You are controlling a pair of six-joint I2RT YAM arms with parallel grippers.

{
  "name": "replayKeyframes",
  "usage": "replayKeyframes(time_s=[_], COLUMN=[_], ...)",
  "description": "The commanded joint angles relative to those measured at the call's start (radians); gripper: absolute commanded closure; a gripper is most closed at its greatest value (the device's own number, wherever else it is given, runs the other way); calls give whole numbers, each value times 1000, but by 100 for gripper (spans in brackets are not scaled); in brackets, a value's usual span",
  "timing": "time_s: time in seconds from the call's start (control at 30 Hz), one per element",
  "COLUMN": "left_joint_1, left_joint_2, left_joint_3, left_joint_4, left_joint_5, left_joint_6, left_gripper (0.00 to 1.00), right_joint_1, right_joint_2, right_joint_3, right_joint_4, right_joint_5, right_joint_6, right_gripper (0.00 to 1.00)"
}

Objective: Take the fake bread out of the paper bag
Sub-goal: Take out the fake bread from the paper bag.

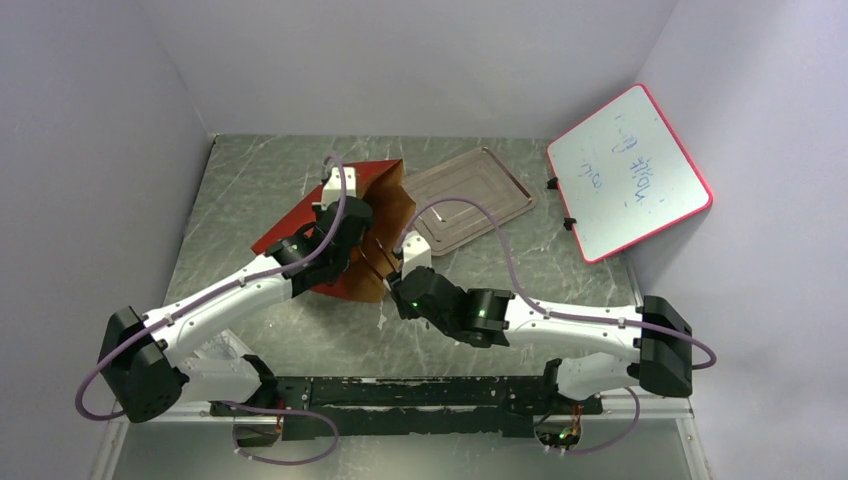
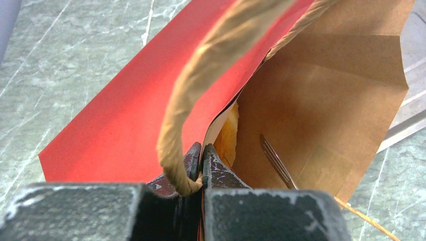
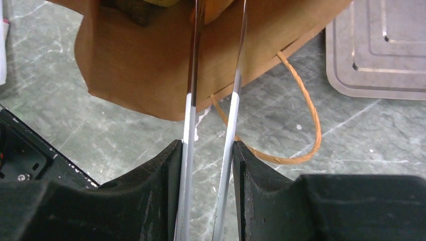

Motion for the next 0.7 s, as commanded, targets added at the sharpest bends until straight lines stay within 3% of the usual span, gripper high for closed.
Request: replayKeyframes(time_s=[0.0,0.67], left_joint_1=[2,-29], left_joint_2=[-21,-35], left_joint_3=[-23,-12], left_joint_4=[-32,-43], left_joint_5=[15,-7], left_joint_6=[-28,-52], left_gripper=[93,93], right_joint_1=[4,2], right_joint_2=[9,133], right_joint_3=[0,-4], right_joint_4=[115,142], right_joint_5=[-13,9], right_joint_6=[15,99], right_gripper=[61,55])
